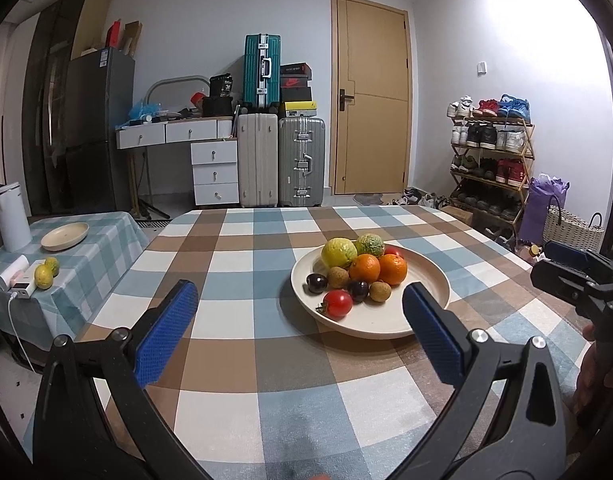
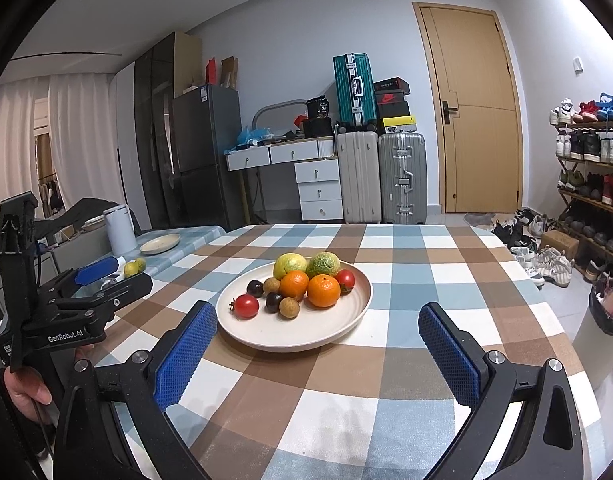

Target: Organize fruits

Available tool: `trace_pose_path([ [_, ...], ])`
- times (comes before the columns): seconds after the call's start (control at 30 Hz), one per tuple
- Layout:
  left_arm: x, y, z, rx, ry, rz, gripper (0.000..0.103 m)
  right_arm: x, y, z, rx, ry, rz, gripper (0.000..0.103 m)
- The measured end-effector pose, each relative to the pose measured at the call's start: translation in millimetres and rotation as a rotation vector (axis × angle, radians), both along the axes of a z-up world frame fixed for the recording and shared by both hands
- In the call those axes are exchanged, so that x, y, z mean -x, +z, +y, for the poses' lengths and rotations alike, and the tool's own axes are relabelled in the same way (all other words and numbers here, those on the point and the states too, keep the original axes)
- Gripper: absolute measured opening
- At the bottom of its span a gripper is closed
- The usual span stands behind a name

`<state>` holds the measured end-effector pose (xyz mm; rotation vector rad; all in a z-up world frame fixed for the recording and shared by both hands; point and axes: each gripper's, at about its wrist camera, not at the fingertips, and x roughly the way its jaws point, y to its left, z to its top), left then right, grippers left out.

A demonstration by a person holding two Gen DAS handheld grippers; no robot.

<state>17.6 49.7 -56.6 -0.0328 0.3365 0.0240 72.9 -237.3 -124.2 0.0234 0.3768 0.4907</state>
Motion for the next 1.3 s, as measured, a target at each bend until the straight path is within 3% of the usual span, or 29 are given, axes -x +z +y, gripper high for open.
trace_pose_path([
  [1.3,2.0,2.2,0.8,0.003,-0.002,0.003,0.102,5.0,-0.5,3.7,-0.003,0.015,-0.001,0.103],
])
